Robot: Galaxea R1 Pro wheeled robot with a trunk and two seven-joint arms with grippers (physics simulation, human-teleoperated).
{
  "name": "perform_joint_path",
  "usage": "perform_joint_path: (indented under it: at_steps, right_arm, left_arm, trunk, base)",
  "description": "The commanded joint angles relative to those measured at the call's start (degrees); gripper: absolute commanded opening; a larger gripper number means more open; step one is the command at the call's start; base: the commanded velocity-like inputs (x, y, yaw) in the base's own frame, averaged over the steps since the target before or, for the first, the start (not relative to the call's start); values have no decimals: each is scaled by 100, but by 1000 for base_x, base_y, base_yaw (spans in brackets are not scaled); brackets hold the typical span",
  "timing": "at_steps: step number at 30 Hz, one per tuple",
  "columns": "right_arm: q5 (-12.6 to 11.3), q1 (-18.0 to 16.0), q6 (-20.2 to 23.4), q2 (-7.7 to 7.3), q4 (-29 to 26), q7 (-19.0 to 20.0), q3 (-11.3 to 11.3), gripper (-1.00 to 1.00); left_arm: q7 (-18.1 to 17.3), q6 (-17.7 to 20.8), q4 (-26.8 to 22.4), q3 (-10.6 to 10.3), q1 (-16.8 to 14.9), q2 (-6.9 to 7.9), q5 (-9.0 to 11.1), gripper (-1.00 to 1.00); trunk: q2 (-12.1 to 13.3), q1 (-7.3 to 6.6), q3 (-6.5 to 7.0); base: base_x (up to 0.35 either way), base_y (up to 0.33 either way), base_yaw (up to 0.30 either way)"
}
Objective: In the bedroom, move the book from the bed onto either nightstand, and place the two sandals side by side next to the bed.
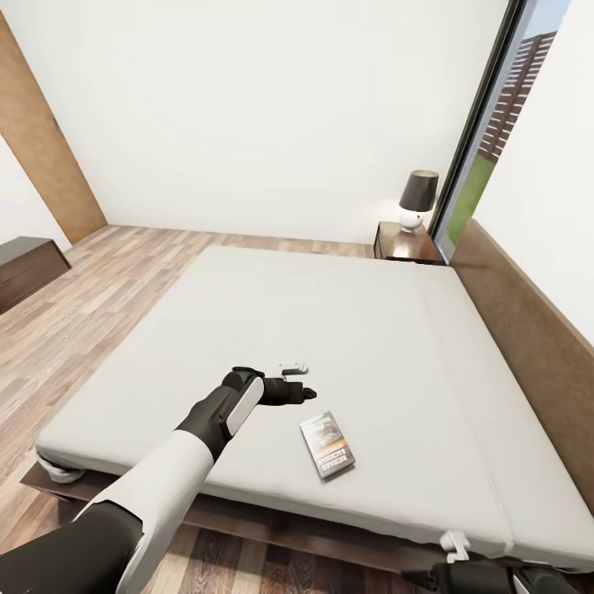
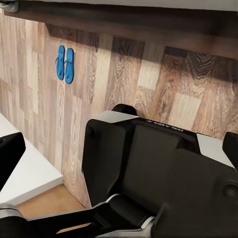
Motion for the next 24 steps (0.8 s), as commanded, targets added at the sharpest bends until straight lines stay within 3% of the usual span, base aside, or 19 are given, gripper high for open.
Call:
perform_joint_path:
  at_steps: [1, 7, 24]
  right_arm:
    - [-47, -3, 59, -2, 26, 11, 1, 100]
    - [-60, -4, 58, -2, 224, 21, -12, 100]
    - [-61, -3, 58, -2, 225, 27, -12, 100]
  left_arm:
    - [-25, 20, -3, 0, -5, 0, -27, 100]
    - [-25, 20, -3, -5, -5, 0, -27, 100]
    - [-25, 20, -3, -8, -5, 0, -27, 100]
  trunk:
    - [-11, 3, -10]
    - [-11, 3, -9]
    - [-11, 3, 32]
  base:
    - [0, 0, 0]
    - [0, 0, -15]
    - [0, 0, -239]
